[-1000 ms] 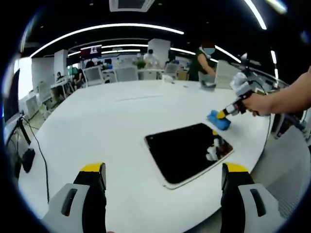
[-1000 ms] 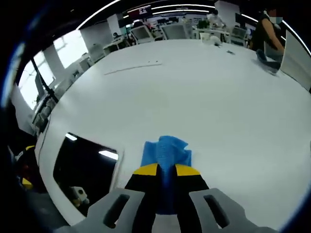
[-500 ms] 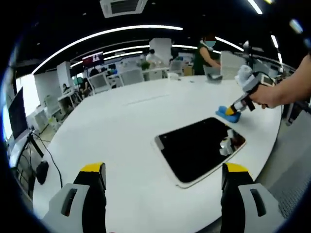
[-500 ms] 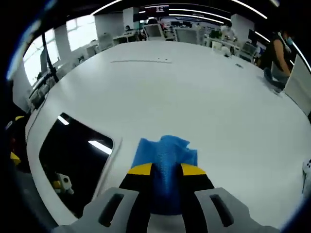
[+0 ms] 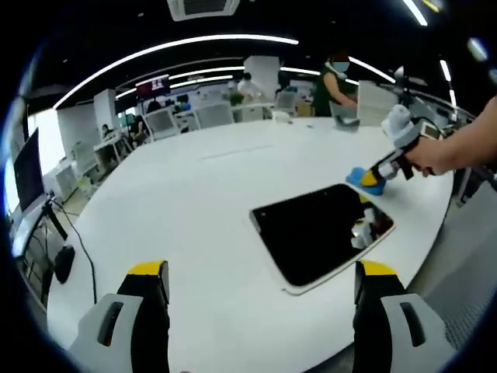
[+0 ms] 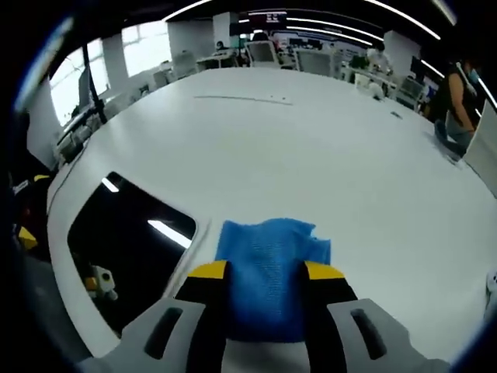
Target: Wipe the mirror surface with the cleaning cloth until all visible marks leave the cleaned area.
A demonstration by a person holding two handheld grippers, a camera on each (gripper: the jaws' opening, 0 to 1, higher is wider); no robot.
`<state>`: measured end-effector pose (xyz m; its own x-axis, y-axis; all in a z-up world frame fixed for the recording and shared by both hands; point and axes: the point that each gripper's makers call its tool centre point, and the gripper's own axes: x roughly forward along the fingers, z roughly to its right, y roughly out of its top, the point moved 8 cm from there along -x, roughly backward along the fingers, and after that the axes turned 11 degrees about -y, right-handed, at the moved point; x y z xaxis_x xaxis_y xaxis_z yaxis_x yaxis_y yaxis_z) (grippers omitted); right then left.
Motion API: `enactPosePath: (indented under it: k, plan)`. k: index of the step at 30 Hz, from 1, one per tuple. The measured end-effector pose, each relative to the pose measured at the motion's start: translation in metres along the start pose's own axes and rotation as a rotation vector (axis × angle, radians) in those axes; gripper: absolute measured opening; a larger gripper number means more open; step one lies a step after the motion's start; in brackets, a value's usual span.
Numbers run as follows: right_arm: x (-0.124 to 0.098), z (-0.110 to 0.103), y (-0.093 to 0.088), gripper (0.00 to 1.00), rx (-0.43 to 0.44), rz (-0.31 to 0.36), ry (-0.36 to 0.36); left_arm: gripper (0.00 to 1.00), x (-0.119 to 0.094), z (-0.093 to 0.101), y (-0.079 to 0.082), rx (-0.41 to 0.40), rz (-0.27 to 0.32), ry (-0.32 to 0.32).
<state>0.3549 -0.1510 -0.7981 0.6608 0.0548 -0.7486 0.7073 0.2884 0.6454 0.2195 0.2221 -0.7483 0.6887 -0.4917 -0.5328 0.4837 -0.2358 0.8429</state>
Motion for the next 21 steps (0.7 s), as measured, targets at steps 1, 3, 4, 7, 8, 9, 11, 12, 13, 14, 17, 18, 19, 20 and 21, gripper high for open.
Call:
enactPosePath:
  k: [1, 3, 4, 7, 8, 9, 11, 12, 13, 14, 17, 18, 19, 20, 21]
  plan:
    - [-0.001, -0.001, 0.0, 0.4, 0.009, 0.004, 0.014, 1.0, 0.0, 0.0, 0.001, 0.004, 0.002, 0.001]
    - [-0.005, 0.0, 0.0, 0.56, 0.041, 0.0, 0.032, 1.0, -0.001, 0.0, 0.001, 0.004, 0.008, 0.004]
    - [-0.009, 0.001, 0.004, 0.62, 0.046, 0.039, 0.047, 1.0, -0.002, 0.0, 0.001, 0.001, 0.004, 0.009]
    - [-0.02, 0.01, 0.009, 0.73, 0.057, 0.08, 0.062, 1.0, -0.002, 0.0, 0.001, -0.003, 0.011, 0.011]
    - [-0.024, 0.012, 0.01, 0.74, 0.056, 0.093, 0.073, 1.0, -0.002, 0.0, 0.001, -0.002, 0.01, 0.008]
    - [-0.029, 0.015, 0.011, 0.76, 0.041, 0.124, 0.079, 1.0, -0.001, 0.001, 0.002, -0.003, 0.021, -0.001]
    - [-0.036, 0.022, 0.009, 0.82, -0.027, 0.161, 0.067, 1.0, -0.001, 0.001, 0.003, -0.01, 0.036, -0.011]
    - [-0.039, 0.024, 0.007, 0.87, -0.035, 0.166, 0.07, 1.0, -0.001, 0.002, 0.003, -0.01, 0.038, -0.014]
    - [-0.041, 0.025, 0.004, 0.89, -0.027, 0.164, 0.072, 1.0, -0.001, 0.002, 0.003, -0.007, 0.039, -0.015]
    - [-0.045, 0.028, 0.0, 0.9, -0.025, 0.164, 0.073, 1.0, -0.001, 0.003, 0.004, -0.003, 0.046, -0.015]
    - [-0.057, 0.033, -0.01, 0.94, -0.033, 0.184, 0.078, 1.0, -0.002, 0.004, 0.005, -0.002, 0.066, -0.016]
    - [-0.063, 0.035, -0.013, 0.94, -0.03, 0.217, 0.081, 1.0, -0.003, 0.003, 0.005, -0.003, 0.072, -0.012]
    - [-0.068, 0.035, -0.014, 0.95, -0.012, 0.244, 0.085, 1.0, -0.003, 0.003, 0.005, -0.009, 0.075, -0.01]
    - [-0.076, 0.037, -0.018, 0.97, 0.036, 0.277, 0.061, 1.0, -0.003, 0.002, 0.005, -0.011, 0.076, -0.007]
    - [-0.081, 0.037, -0.022, 0.98, 0.046, 0.286, 0.061, 1.0, -0.004, 0.002, 0.005, -0.009, 0.077, -0.006]
